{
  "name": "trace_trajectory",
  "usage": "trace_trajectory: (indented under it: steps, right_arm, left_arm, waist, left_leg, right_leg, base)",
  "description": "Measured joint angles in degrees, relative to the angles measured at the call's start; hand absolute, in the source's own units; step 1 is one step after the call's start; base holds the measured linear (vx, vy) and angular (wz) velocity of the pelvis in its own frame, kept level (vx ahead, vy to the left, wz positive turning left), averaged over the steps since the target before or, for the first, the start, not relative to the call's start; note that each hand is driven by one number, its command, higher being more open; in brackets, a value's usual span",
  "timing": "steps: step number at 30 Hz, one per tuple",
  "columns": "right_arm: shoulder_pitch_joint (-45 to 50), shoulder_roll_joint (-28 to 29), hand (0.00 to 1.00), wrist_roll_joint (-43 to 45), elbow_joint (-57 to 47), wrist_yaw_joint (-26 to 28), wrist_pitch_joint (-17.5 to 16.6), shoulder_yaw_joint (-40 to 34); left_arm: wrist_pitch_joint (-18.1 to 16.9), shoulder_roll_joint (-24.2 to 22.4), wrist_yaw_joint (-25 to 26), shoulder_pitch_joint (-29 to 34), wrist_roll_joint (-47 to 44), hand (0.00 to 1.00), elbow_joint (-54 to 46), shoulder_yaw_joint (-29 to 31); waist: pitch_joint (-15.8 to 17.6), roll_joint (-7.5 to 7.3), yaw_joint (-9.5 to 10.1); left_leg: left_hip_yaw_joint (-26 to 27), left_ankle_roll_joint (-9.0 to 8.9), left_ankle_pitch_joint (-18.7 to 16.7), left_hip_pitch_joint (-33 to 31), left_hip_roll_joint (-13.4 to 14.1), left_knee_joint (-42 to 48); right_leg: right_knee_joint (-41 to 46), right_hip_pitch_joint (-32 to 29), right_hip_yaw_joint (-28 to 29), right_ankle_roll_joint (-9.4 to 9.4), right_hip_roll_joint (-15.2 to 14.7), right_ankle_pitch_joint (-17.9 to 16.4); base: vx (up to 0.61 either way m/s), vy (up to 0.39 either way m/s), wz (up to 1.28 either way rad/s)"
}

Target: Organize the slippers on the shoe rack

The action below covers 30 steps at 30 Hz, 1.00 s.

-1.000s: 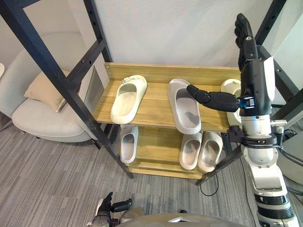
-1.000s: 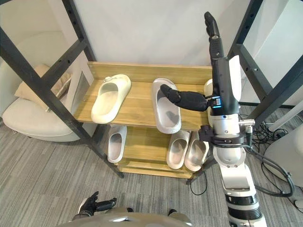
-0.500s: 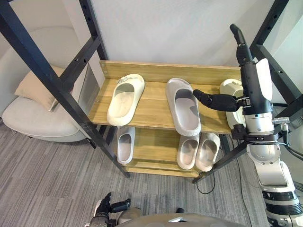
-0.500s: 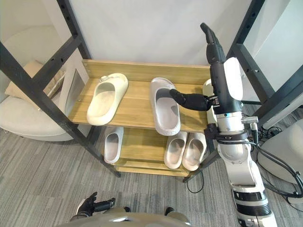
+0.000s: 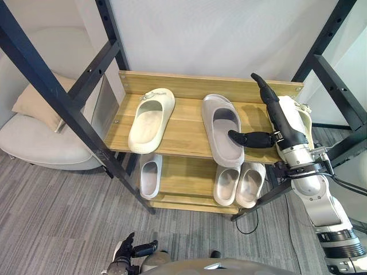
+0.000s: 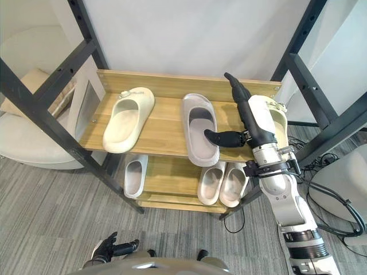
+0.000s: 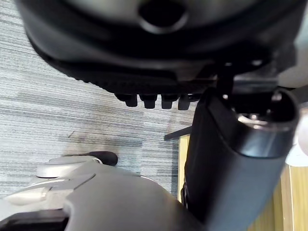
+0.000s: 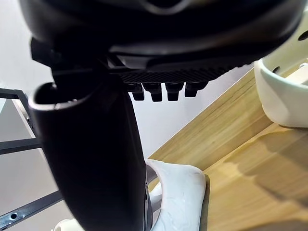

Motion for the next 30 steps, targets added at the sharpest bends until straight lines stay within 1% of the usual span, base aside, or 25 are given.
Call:
trace_trajectory:
  steps: [5,10,11,17,24,27,30]
  right_arm:
    - [-0.57,0.00,1.00,-0.17,1.40,-0.13,-0.05,1.86]
    - [-1.37,0.00,1.00,-0.12,2.31,-0.21,-0.09,2.92]
    - [-1.96,0.02,0.00,-0.11,2.92,-0.29,-0.11,3.27]
    - [-4.66,0.41,0.00,0.38,5.72,-1.16,-0.36,4.57]
    - [-8.08,1.65,0.00,0.69,9.70,-1.48,-0.67,6.20]
    - [-11.13,2.96,0.00,0.80,12.28,-2.65,-0.17,6.83]
    - [-11.89,3.84,0.00,1.04,12.56,-2.71,-0.05,6.73]
  left_arm:
    - [-0.12,0.40,-0.09,0.01,-0.02,1.00,0.02,-0.19]
    - [-0.46,0.59,-0.10,0.01,-0.02,1.00,0.05,-0.55]
    - [-0.56,0.61,-0.10,0.01,-0.02,1.00,0.05,-0.62]
    - [-0.75,0.68,-0.10,-0.01,-0.05,1.00,0.05,-0.64]
    - [-1.11,1.04,-0.10,-0.11,-0.05,1.00,0.03,-0.66]
    - [-1.12,1.06,-0.10,-0.27,-0.05,1.00,0.02,-0.76]
    - [-1.12,1.25,-0.09,-0.61,-0.05,1.00,0.01,-1.12]
  waist:
    - [-0.37,-0.54,0.09]
    - [-0.38,-0.64,0.11]
    - [-0.37,-0.65,0.11]
    - [-0.34,-0.74,0.17]
    - [0.03,-1.38,0.35]
    - [0.12,-1.52,0.78]
    - [0.30,-1.76,1.21]
  left_leg:
    - [-0.61,0.04,0.04,-0.53,-0.06,0.01]
    - [-0.72,0.06,0.06,-0.68,-0.11,0.00]
    - [-0.76,0.09,0.08,-0.76,-0.10,0.00]
    - [-1.16,0.15,0.28,-1.29,-0.18,-0.01]
    - [-1.95,0.19,1.32,-1.43,-0.35,-1.24]
    - [-2.21,0.15,1.56,-1.44,-0.38,-1.54]
    - [-2.38,0.15,1.56,-1.46,-0.40,-1.63]
  right_leg:
    - [-0.32,-0.08,-0.63,0.01,0.02,0.01]
    - [-0.45,-0.12,-0.76,0.03,0.01,0.05]
    - [-0.49,-0.17,-0.80,0.01,0.02,0.08]
    - [-0.93,-0.34,-1.11,-0.07,0.04,0.37]
    - [-1.54,-0.44,-1.72,-0.21,0.09,0.84]
    - [-1.54,-0.50,-1.95,-0.25,0.08,0.90]
    - [-1.55,-0.46,-2.17,-0.25,0.08,0.90]
  base:
    - [-0.01,0.001,0.04]
    - [0.00,0.000,0.00]
    - [0.00,0.000,0.00]
    - [0.00,0.001,0.01]
    - [-0.02,0.003,0.05]
    - [-0.01,0.006,0.03]
    - [0.01,0.011,0.04]
